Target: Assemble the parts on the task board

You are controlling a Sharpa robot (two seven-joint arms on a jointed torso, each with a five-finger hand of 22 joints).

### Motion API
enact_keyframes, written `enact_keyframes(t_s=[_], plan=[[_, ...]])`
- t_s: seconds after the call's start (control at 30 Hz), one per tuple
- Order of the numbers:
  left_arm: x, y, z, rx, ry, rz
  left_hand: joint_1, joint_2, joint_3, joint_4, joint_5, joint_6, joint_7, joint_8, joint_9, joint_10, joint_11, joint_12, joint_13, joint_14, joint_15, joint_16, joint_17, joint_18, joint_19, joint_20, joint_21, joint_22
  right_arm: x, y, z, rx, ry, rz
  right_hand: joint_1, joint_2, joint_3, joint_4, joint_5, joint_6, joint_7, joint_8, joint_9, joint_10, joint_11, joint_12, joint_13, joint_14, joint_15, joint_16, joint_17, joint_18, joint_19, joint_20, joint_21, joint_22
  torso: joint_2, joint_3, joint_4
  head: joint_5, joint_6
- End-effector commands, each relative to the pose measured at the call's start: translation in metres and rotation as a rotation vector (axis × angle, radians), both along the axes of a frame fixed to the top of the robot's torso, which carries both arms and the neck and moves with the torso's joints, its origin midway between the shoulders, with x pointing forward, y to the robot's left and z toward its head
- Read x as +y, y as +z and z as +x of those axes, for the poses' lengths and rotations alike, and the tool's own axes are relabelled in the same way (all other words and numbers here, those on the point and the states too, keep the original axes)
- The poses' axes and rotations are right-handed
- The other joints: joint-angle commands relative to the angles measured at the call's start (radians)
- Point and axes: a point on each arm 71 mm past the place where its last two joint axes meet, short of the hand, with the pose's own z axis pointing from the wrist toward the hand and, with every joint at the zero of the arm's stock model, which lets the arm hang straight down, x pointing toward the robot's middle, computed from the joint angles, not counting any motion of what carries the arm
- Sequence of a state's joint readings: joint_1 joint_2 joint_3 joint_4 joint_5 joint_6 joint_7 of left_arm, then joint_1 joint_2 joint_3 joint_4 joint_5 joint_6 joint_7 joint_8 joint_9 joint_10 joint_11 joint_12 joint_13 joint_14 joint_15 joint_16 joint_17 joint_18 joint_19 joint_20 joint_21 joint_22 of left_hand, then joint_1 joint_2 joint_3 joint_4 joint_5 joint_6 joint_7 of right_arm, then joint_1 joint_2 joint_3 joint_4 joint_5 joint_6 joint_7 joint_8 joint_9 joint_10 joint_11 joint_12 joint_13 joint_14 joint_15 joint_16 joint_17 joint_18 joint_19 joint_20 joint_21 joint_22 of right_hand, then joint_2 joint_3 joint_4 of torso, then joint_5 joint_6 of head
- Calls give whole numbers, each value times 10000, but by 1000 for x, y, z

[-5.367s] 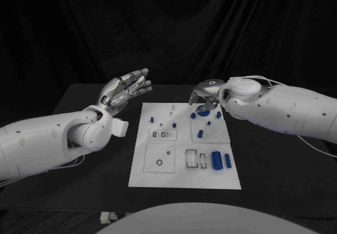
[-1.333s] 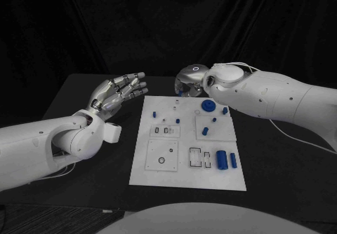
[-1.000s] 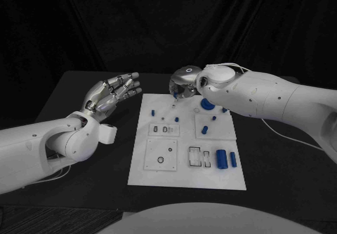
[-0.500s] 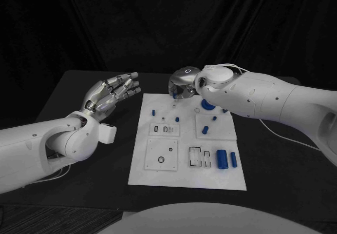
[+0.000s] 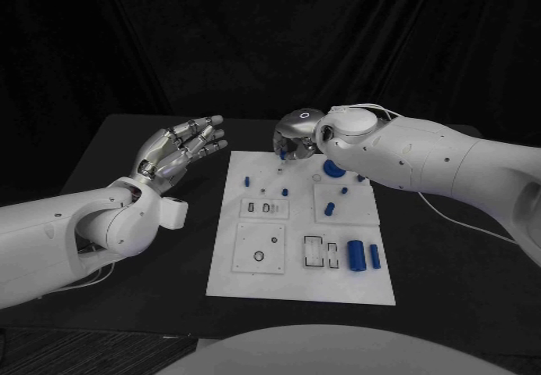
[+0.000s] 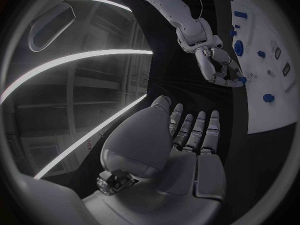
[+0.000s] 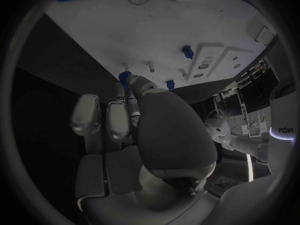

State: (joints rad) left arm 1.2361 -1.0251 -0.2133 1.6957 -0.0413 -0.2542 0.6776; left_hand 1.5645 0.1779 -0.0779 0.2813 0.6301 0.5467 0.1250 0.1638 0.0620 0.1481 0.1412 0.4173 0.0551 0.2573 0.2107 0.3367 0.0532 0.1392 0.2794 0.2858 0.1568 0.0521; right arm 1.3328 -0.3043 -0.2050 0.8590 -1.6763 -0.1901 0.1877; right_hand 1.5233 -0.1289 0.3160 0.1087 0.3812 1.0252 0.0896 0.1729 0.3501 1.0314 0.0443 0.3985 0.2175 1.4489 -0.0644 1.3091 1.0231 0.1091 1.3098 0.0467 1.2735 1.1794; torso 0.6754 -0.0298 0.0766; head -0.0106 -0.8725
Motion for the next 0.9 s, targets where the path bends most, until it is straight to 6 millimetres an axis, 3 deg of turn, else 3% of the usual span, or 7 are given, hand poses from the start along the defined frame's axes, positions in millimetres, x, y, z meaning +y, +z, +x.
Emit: enact_keyframes(t_s=[0.03, 0.7, 0.87, 0.9], plan=[[-1, 6, 0, -545, -88, -300, -4, -63, 83, -3, 32, -65, 33, 38, -12, 6, 63, 40, -11, -36, -8, 6, -5, -96, 45, 18, 27, 3, -2, -4, -1, 59, -203, -75, -32, 61, 41, 8, -58, -83, -20, -66, 13, 50, -78, -27, 9, -40, 55, -53, 7, -108, 43, 51, 68, 8, -24, 6, 3, -3, -2], [-2, 4, 2, -460, -163, -284, -1, -49, 107, -1, 34, -99, 41, 33, -16, -2, 74, 40, -12, -16, 19, 31, 2, -87, 66, 36, 38, 7, -6, -16, -4, 358, -321, -181, -79, 66, 69, 19, -74, -196, -26, -159, 13, -57, -56, -141, -13, -152, 81, -176, -208, -80, -84, 74, -43, -84, -72, 23, 1, -10, -2], [-2, 4, 3, -438, -177, -280, 1, -45, 113, -2, 36, -92, 44, 37, -15, -2, 76, 43, -12, -14, 24, 34, 3, -86, 79, 39, 46, 9, -7, -18, -4, 499, -493, -306, -156, 9, 88, 37, -152, -502, -103, -359, -31, -350, -41, -345, -63, -255, 103, -261, -349, -56, -201, 96, -145, -146, -70, 12, 8, 4, -2], [-2, 4, 3, -434, -176, -277, 1, -45, 113, -2, 36, -92, 44, 37, -15, -2, 76, 43, -12, -14, 24, 34, 3, -86, 79, 39, 46, 9, -7, -19, -3, 560, -603, -375, -218, -37, 91, 72, -272, -781, -138, -522, -94, -568, -6, -485, -113, -315, 130, -319, -444, -45, -266, 113, -206, -199, -70, 12, 7, 3, -2]])
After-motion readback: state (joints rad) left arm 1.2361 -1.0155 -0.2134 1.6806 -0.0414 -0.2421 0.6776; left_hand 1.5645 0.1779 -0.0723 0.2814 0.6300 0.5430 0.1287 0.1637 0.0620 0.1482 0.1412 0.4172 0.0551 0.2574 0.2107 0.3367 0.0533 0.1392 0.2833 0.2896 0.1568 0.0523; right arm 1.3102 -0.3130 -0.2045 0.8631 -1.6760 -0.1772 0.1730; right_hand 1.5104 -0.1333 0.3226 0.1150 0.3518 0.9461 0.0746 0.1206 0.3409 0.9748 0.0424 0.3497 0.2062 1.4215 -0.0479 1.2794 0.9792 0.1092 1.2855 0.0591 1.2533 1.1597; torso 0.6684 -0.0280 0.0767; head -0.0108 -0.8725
